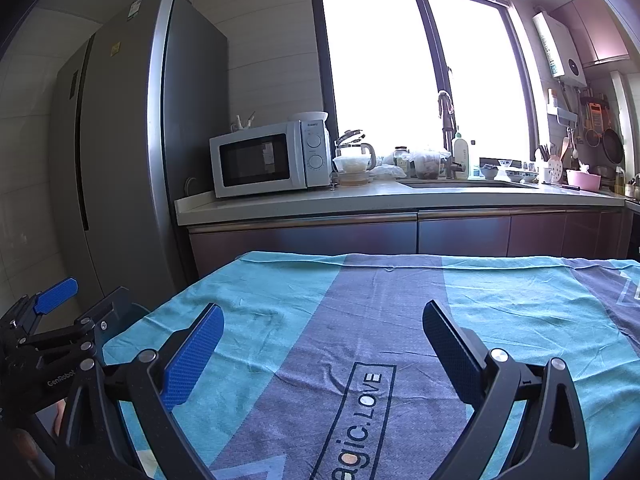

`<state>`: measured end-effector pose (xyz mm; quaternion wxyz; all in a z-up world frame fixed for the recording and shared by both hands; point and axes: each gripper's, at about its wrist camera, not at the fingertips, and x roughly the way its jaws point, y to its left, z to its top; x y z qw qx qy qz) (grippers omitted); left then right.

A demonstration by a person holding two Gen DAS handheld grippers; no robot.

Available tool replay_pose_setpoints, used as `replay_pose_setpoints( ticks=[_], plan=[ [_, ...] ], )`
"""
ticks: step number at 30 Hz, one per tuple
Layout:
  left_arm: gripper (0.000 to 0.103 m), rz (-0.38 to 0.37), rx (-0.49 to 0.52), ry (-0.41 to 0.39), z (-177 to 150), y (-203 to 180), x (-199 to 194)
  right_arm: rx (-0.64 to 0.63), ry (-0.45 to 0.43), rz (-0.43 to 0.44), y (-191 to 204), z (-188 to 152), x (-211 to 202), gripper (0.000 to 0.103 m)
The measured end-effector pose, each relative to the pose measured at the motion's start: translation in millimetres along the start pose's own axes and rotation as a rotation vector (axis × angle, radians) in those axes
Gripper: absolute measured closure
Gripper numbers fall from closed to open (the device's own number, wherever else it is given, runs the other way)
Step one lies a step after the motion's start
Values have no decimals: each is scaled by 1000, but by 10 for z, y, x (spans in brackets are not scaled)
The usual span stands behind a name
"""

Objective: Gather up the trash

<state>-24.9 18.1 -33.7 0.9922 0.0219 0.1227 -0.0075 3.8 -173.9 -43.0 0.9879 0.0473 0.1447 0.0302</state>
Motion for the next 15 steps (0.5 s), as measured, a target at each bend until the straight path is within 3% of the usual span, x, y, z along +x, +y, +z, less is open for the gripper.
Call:
replay_pose_setpoints(
  ticks=[8,13,15],
  plan=[
    [6,-53,27,20,33,-97,14,10,2,4,-77,32,-4,7],
    [6,-92,18,96,124,-134,203,21,17,1,-175,53,0,7],
    [6,-141,6,143,154,-148,337,22,34,3,-227,60,22,7]
  ],
)
